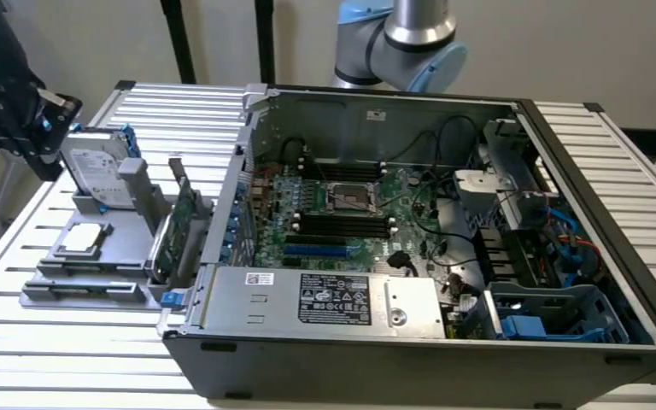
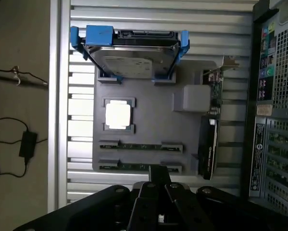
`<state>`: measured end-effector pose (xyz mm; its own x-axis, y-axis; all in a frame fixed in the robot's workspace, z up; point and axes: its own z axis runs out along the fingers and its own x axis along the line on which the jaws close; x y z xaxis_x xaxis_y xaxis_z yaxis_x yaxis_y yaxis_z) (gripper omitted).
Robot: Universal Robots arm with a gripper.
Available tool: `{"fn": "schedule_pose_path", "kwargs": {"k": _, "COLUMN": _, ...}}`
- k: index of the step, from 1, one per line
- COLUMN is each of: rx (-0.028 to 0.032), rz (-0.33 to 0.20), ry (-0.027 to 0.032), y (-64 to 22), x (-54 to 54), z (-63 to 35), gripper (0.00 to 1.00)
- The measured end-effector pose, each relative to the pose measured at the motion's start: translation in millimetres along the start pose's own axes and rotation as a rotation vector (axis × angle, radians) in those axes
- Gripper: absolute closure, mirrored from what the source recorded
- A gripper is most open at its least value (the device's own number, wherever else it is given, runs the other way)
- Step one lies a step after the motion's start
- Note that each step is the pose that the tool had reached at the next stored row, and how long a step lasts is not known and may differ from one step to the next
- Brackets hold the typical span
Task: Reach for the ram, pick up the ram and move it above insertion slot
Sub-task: 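Reach for the ram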
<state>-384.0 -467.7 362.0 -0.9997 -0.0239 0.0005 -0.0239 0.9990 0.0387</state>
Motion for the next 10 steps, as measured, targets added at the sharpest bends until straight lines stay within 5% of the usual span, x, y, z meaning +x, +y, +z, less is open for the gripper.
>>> {"fn": "schedule_pose_path", "kwargs": {"k": 6, "rx": 0.0, "rz": -0.001, "ry": 0.0, "y": -25.1, "x": 0.6, "z": 1.6, "gripper": 0.89}}
{"fn": "schedule_pose_path", "kwargs": {"k": 10, "rx": 0.0001, "rz": -0.044, "ry": 0.0016, "y": -27.1, "x": 0.7, "z": 2.8, "gripper": 0.89}}
